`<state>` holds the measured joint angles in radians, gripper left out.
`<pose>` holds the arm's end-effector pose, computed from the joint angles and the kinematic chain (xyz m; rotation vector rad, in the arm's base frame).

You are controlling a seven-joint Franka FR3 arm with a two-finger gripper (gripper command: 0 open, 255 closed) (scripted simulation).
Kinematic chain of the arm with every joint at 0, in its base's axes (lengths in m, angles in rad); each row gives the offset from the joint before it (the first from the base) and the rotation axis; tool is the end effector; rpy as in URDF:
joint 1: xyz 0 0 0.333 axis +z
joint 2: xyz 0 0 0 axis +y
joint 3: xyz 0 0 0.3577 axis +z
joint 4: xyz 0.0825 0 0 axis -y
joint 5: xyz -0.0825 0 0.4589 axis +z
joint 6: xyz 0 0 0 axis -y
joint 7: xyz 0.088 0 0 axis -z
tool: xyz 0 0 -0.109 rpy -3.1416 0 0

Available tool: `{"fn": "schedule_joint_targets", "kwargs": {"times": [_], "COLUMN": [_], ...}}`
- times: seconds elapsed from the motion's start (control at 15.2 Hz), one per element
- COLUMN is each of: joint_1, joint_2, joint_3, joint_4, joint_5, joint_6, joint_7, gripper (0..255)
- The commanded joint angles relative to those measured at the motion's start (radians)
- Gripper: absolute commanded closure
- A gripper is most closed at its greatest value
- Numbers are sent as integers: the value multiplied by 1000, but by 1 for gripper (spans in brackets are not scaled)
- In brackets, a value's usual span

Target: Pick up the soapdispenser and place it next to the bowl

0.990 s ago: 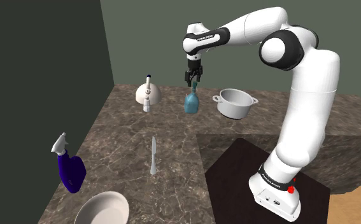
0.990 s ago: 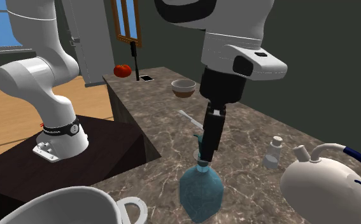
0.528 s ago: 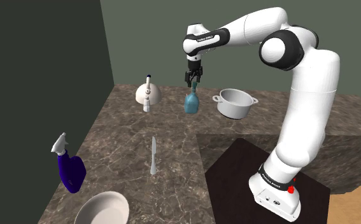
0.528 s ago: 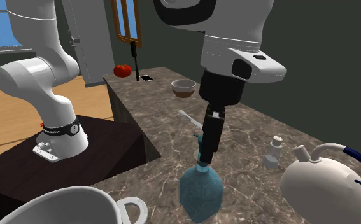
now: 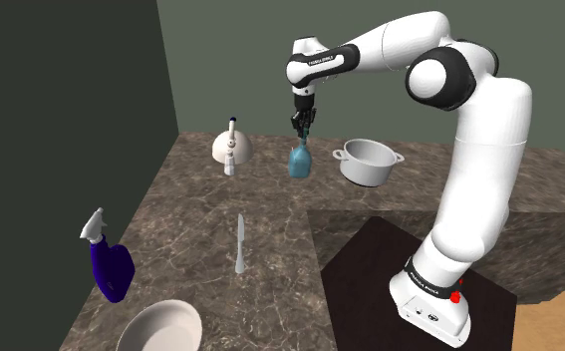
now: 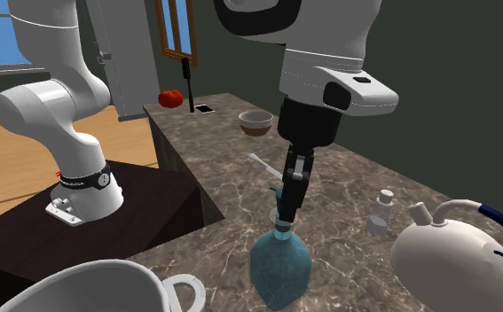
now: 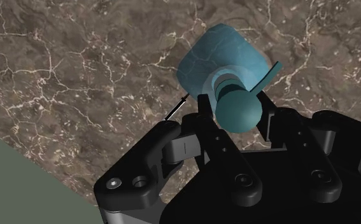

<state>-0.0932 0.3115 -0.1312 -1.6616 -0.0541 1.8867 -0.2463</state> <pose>0.7037 -0.1562 0.4302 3.0678 0.0697 -0.1581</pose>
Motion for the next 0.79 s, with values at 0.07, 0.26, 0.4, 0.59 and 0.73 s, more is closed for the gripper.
{"fn": "schedule_joint_targets", "kwargs": {"times": [0.07,0.26,0.4,0.59,0.73], "joint_1": [0,0,0,1,0], "joint_2": [0,-9,-14,-20,-23], "joint_3": [0,0,-1,-1,-1], "joint_4": [0,27,48,80,103], "joint_5": [0,0,-1,-1,-1], "joint_6": [0,-36,-61,-99,-125], "joint_7": [0,-2,-4,-6,-8], "gripper": [255,255,255,255,255]}}
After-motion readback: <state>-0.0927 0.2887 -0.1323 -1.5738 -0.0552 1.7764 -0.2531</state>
